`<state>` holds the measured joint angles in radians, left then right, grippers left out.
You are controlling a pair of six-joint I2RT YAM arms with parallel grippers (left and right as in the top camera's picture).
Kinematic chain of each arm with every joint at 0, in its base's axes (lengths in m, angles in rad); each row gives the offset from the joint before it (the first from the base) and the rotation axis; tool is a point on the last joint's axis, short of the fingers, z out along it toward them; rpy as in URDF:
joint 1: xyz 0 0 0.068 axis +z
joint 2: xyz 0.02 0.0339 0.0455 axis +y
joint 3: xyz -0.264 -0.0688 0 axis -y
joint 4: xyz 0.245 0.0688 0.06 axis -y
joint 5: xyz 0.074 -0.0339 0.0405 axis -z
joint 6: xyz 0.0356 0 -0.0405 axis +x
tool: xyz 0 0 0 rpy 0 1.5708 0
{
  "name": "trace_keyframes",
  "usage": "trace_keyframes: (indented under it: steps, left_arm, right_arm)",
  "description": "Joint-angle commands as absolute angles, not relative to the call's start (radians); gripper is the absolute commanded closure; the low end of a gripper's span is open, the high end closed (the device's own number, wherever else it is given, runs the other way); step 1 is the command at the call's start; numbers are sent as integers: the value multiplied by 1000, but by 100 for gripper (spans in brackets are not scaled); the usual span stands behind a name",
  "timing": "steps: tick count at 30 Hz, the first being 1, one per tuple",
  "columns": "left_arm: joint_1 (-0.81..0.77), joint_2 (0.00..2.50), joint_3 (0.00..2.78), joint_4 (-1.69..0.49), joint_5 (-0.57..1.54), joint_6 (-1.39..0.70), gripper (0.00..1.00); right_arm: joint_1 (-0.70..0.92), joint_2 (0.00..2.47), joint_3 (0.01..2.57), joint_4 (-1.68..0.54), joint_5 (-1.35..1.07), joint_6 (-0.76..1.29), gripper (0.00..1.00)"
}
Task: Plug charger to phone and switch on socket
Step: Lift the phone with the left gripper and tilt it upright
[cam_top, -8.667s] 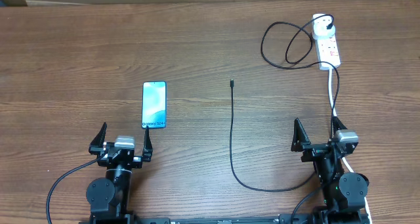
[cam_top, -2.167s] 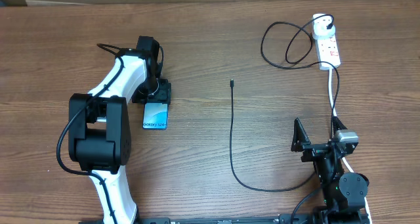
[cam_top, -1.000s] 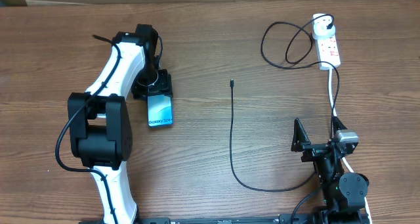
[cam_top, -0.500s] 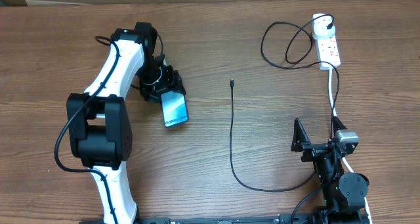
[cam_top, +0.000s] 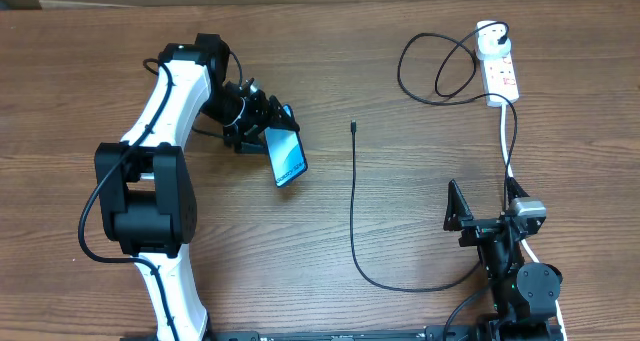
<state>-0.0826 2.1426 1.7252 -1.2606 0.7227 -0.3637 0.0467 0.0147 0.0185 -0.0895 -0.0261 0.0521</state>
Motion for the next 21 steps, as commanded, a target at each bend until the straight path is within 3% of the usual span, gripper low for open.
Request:
trace_keyframes:
  steps: [1, 8, 14, 21]
  left_arm:
    - [-77, 2143, 1756, -1273, 855, -475, 96]
    - [-77, 2143, 1756, -1334, 988, -700, 96]
    - [-77, 2143, 1756, -1389, 1250, -709, 96]
    - [-77, 2143, 1756, -1452, 1346, -807, 95]
  right_arm:
    - [51, 4, 8, -83, -28, 51, 0]
    - [51, 4, 8, -83, -28, 51, 0]
    - [51, 4, 8, -83, -28, 51, 0]
    - [51, 4, 8, -83, -28, 51, 0]
